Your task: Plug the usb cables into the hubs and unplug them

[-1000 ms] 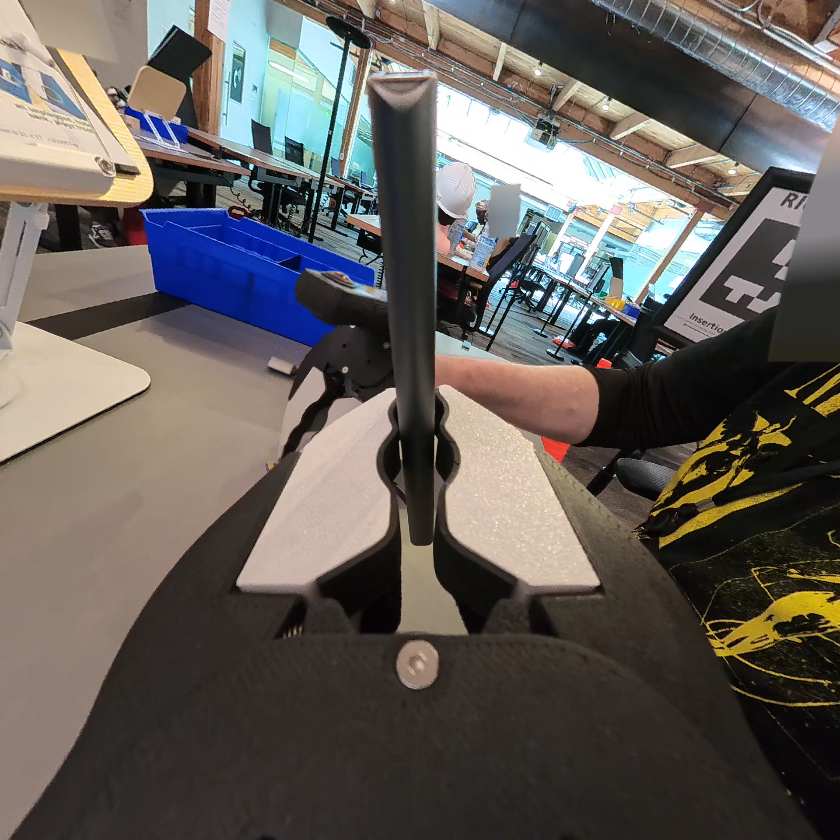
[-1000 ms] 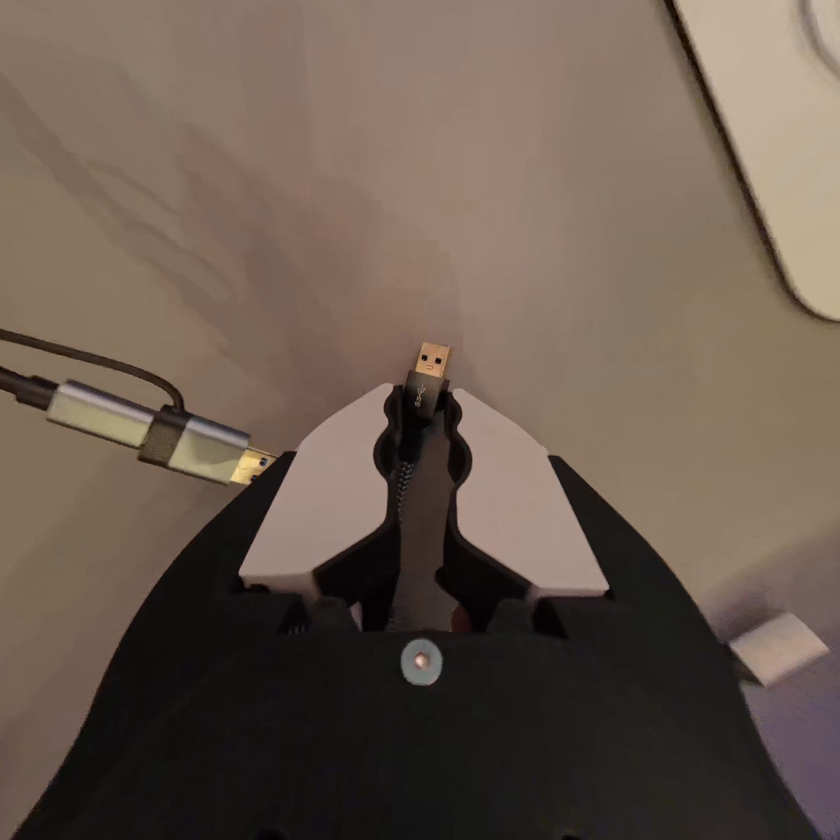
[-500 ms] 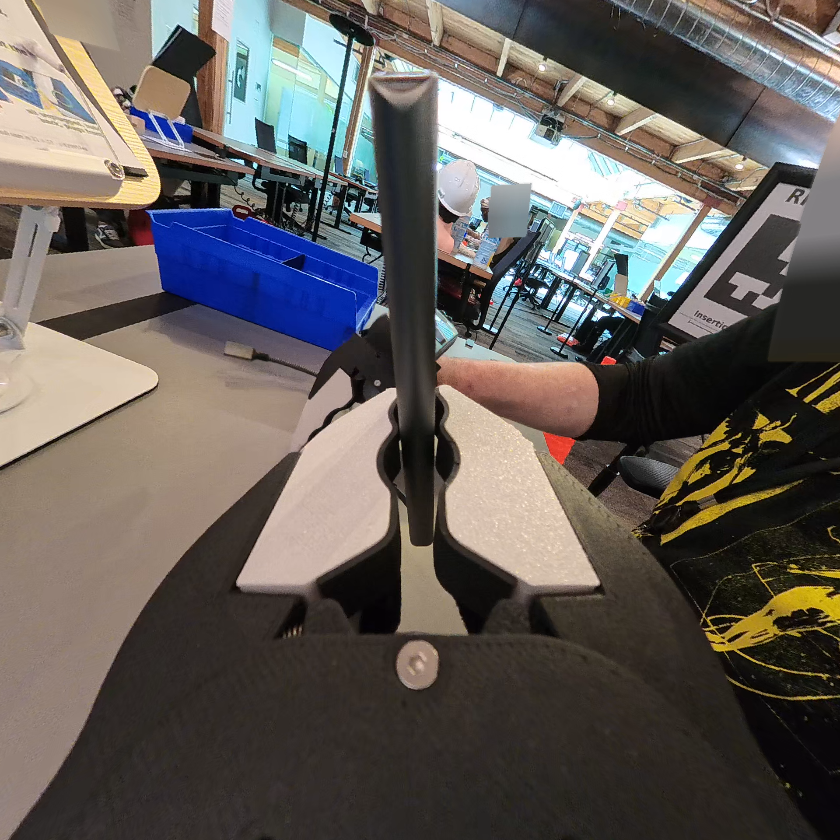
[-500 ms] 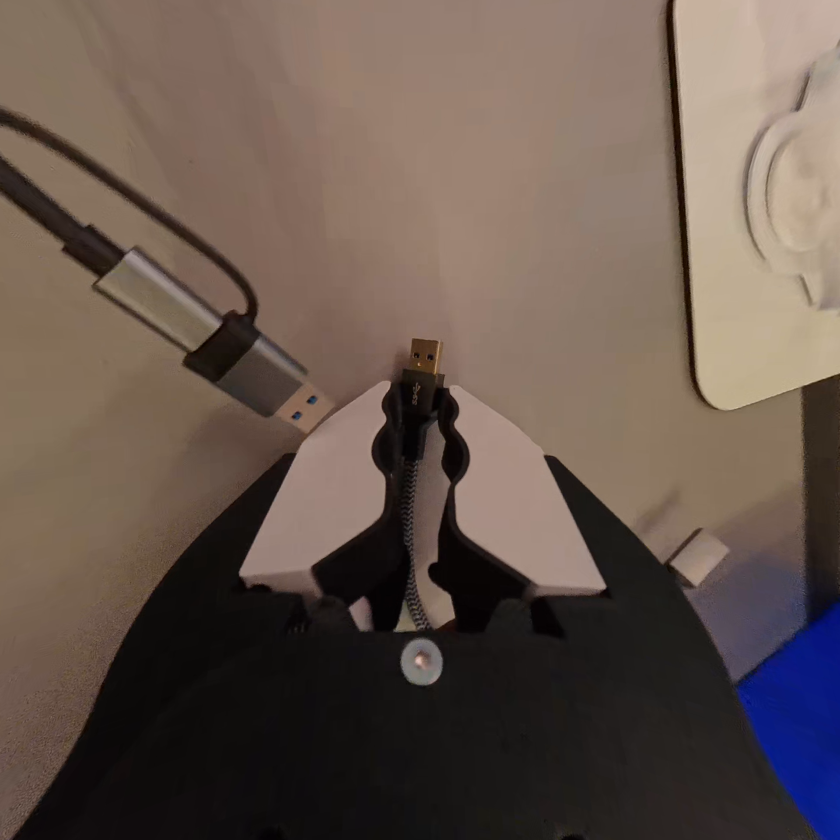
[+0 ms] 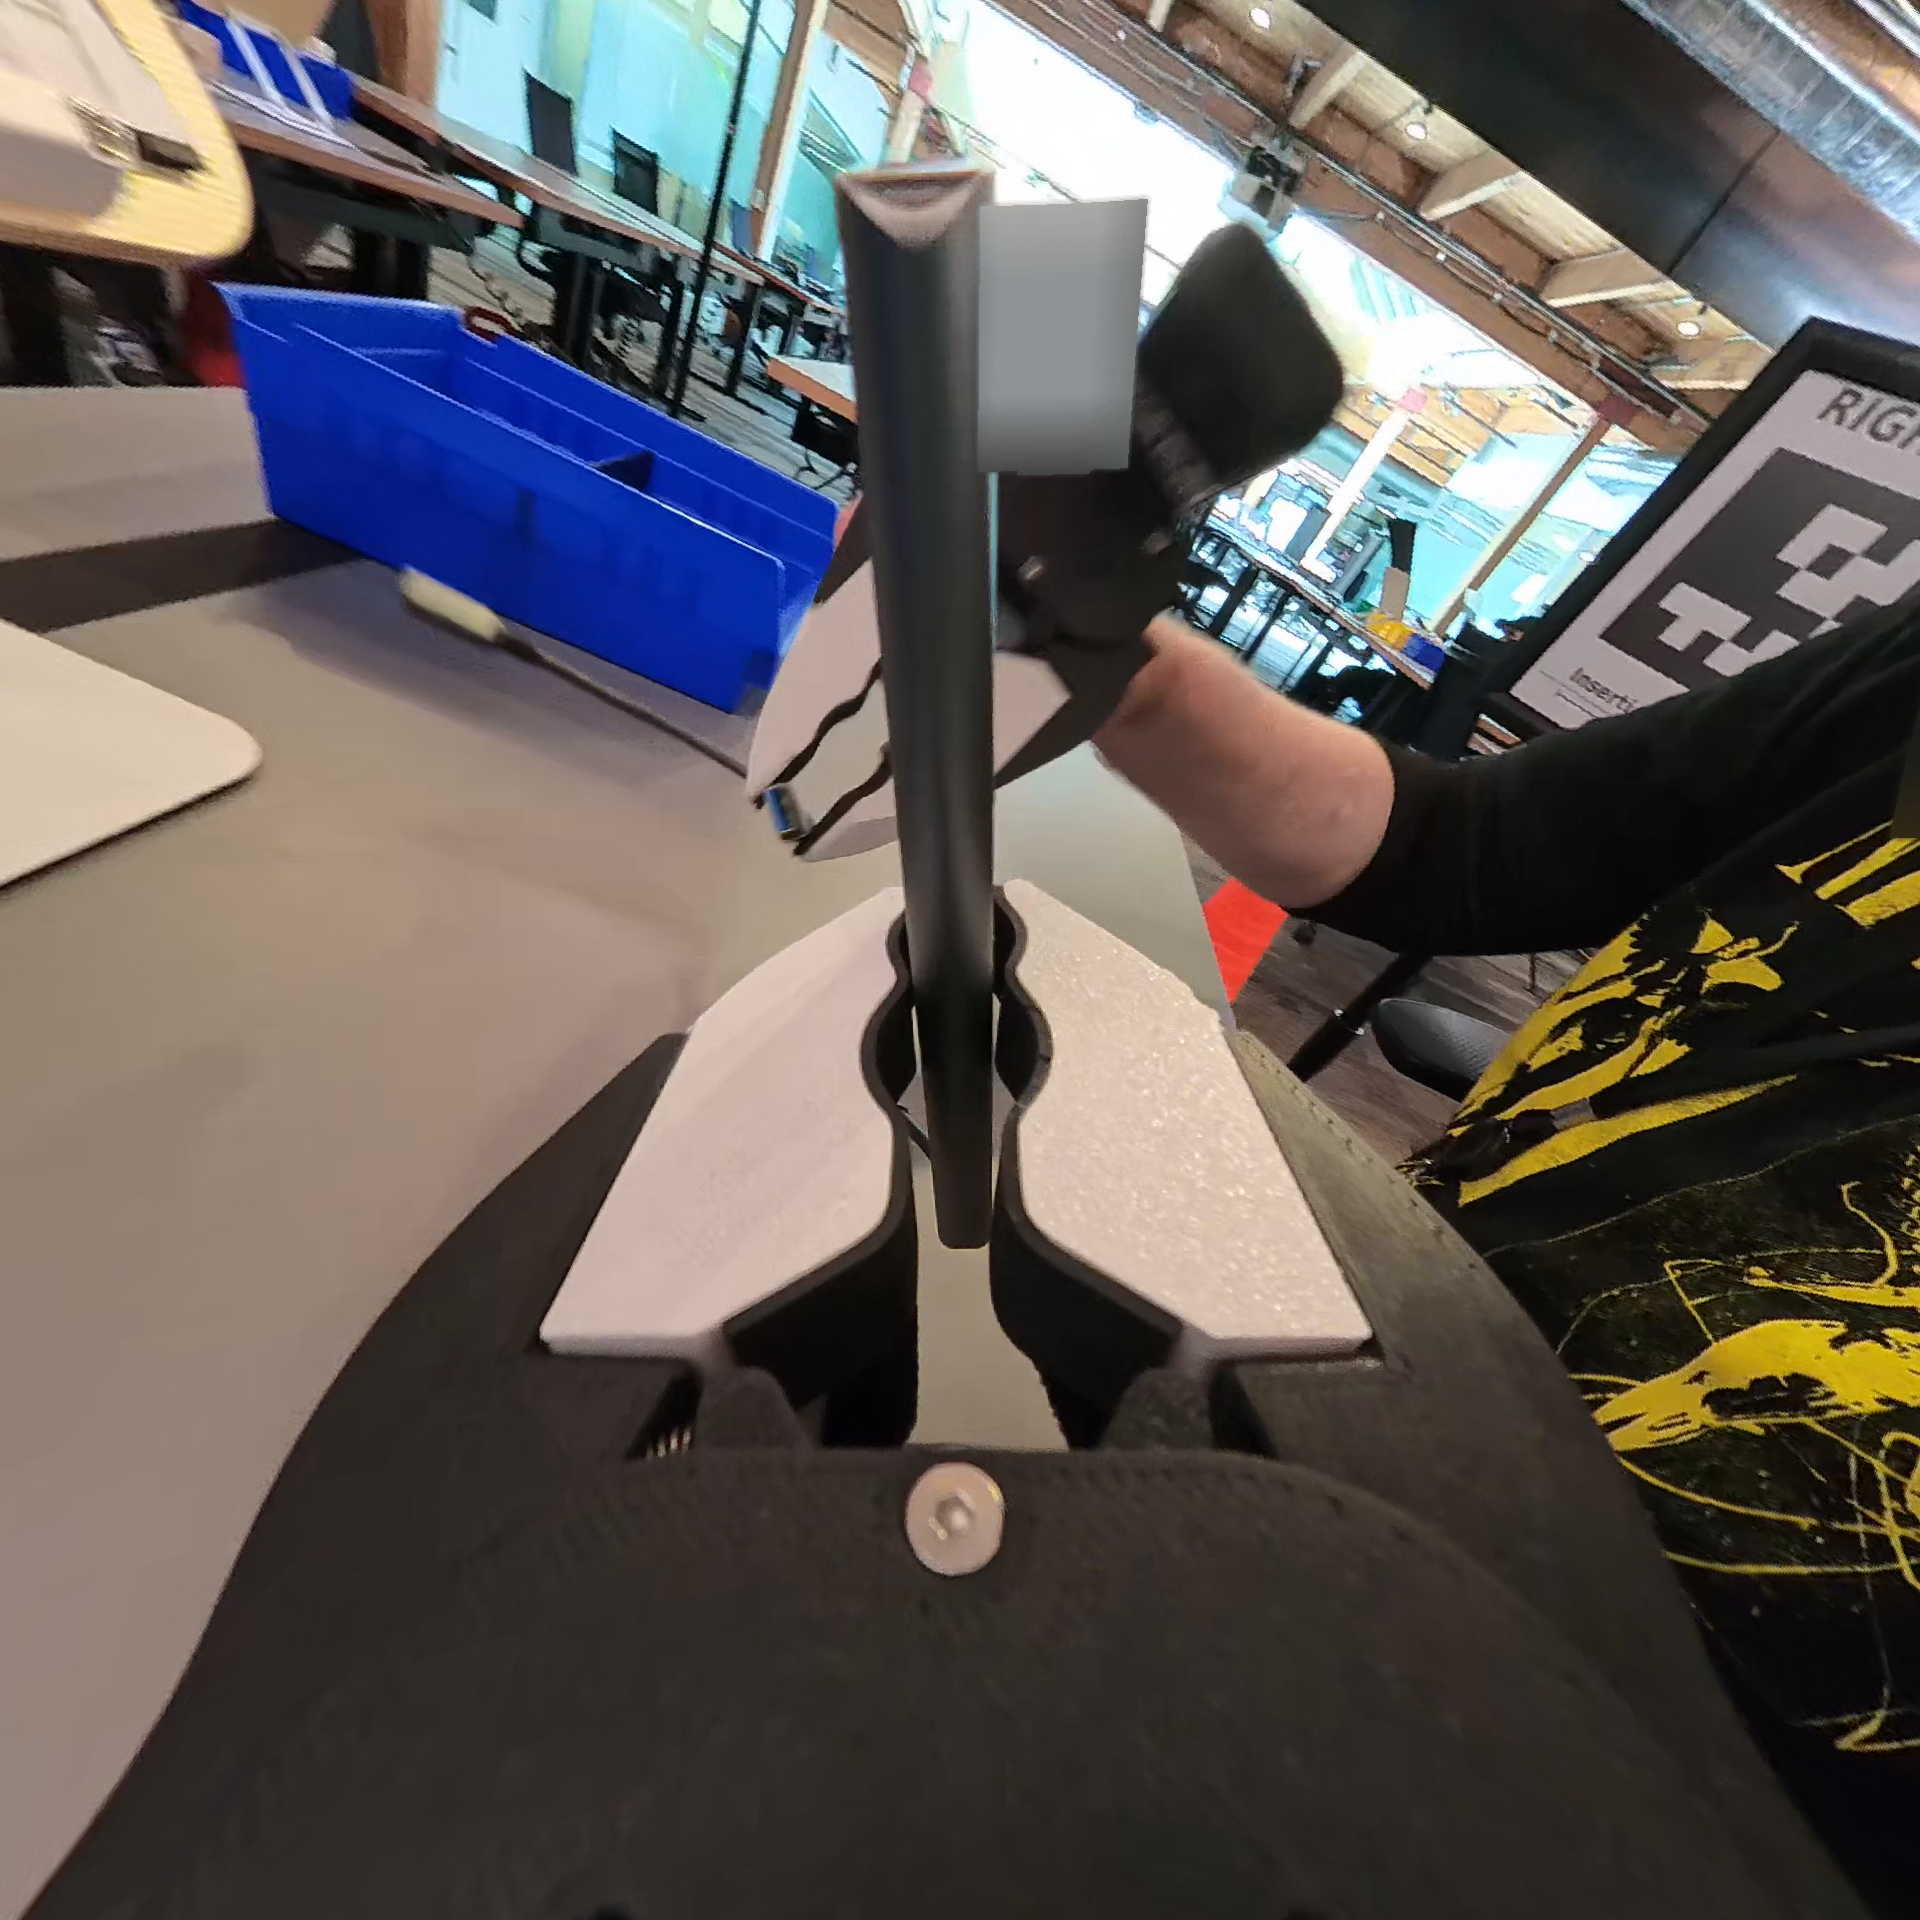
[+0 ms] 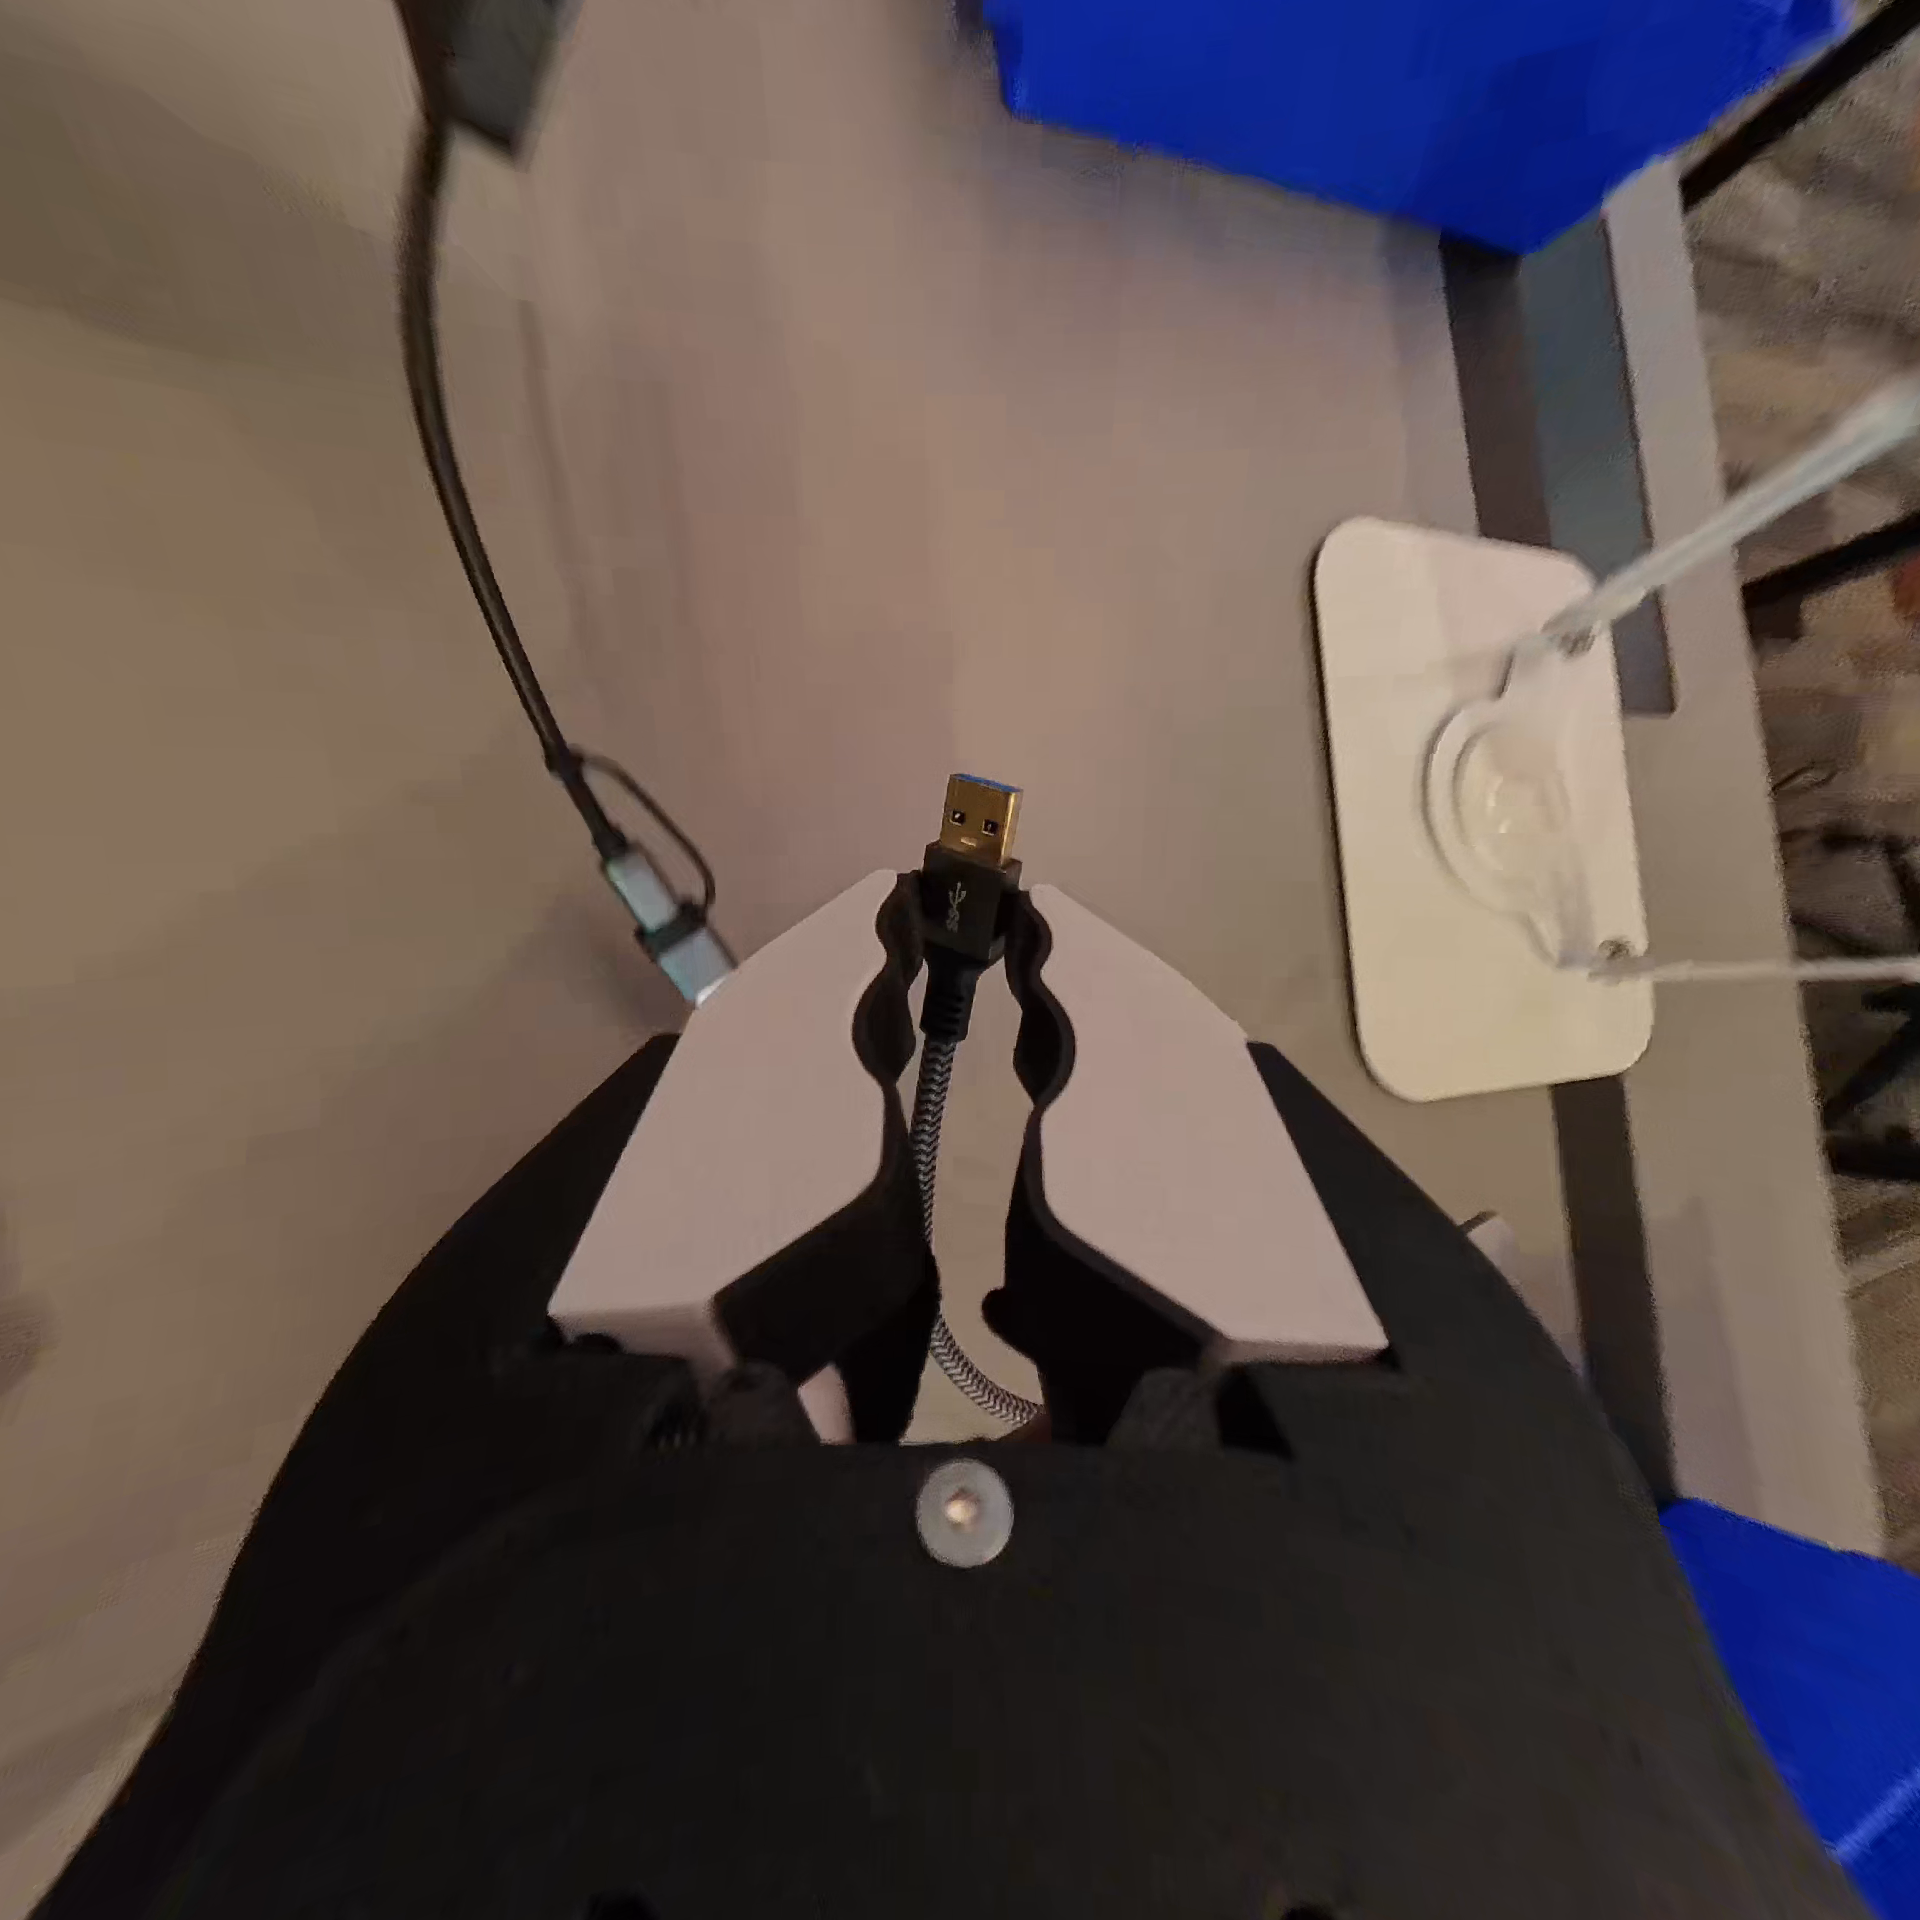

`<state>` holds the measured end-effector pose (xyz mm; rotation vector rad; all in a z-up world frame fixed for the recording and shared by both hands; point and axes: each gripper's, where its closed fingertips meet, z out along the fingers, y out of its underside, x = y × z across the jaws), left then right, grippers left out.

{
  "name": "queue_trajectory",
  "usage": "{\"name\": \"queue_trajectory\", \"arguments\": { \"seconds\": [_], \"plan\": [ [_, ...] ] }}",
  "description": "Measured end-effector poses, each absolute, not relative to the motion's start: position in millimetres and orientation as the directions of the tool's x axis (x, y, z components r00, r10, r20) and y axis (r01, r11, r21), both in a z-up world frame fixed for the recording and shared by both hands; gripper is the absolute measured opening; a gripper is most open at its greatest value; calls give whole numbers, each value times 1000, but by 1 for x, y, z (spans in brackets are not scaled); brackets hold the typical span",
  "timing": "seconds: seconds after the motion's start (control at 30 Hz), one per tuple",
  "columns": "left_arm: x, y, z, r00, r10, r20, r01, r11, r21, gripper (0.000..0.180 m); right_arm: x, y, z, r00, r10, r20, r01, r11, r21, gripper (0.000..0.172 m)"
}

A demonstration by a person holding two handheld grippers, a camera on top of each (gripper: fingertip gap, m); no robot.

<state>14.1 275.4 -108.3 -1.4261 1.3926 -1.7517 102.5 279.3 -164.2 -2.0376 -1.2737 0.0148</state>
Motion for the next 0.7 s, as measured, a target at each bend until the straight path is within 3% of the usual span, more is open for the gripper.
{"name": "queue_trajectory", "arguments": {
  "seconds": [0.3, 0.7],
  "plan": [
    [26, 253, -105, -367, -839, 402, -254, -325, -911, 11, 43, 268, -105, 352, 792, 499, 851, -48, -524, 15],
    [35, 241, -112, -335, -771, 542, -380, -416, -826, 11, 38, 264, -108, 210, 855, 473, 927, -20, -376, 15]
  ]
}}
